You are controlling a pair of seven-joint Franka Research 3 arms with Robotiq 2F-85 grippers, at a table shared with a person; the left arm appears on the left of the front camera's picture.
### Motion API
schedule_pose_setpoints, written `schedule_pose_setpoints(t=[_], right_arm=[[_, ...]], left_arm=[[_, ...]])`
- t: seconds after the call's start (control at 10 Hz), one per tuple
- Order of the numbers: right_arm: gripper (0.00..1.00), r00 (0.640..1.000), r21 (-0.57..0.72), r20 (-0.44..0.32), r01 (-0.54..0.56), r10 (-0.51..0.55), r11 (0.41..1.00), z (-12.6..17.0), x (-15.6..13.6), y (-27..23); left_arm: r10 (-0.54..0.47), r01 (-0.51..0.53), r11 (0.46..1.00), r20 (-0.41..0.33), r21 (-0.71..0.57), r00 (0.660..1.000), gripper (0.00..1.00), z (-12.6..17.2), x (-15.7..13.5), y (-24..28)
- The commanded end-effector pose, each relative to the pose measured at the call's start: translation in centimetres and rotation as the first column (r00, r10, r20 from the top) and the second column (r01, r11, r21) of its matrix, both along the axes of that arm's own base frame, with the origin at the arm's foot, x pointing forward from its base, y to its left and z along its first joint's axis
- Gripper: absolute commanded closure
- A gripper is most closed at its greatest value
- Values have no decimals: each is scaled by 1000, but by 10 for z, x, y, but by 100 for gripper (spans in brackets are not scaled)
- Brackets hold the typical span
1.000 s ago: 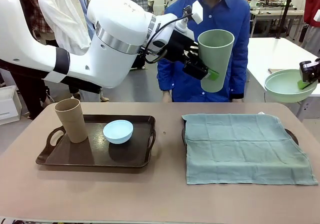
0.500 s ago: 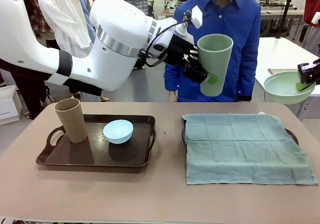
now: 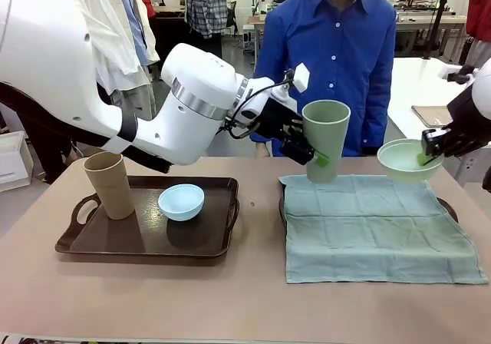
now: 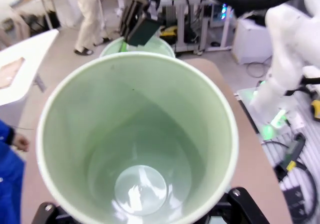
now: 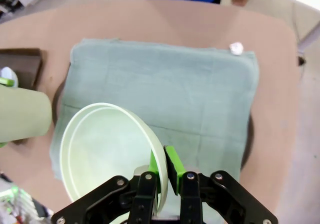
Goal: Set up a tray with a mat and arrange the tableware.
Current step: Place the Picnic Bowl and Reusable plastic cup back onto the Handle tray in front of the human's position.
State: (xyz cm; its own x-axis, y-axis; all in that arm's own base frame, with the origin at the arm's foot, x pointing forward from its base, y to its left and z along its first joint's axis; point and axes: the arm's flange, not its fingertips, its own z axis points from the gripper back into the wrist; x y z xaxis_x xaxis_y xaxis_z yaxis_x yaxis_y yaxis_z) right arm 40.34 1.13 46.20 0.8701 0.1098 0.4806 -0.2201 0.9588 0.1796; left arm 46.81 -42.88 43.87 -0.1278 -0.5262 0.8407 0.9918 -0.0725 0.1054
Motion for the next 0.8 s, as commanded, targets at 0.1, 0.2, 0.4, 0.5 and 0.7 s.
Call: schedule_pose_setpoints(t=[0.1,0.2,0.4,0.5,0.7], right_arm=[[92,1000,77,4,-29,28,997,-40,7,-21],[92,1000,65,-5,8,-7,998,-47,10,-23],[92,1000,58,-24,-6,7,998,-33,12,-20],[92,1000,58,-24,-6,7,998,-33,12,-20],[92,1000,46,-27,9,-8,999,-37,14,-23]], left_arm=[[-36,36,997,-7,-69,999,16,-21,11,-1],[-43,42,996,-3,-74,999,16,-29,16,-3],[-23,22,1000,-17,-19,1000,16,-24,11,-4],[-23,22,1000,-17,-19,1000,16,-24,11,-4],[-32,31,999,-19,-29,999,16,-28,15,-8]])
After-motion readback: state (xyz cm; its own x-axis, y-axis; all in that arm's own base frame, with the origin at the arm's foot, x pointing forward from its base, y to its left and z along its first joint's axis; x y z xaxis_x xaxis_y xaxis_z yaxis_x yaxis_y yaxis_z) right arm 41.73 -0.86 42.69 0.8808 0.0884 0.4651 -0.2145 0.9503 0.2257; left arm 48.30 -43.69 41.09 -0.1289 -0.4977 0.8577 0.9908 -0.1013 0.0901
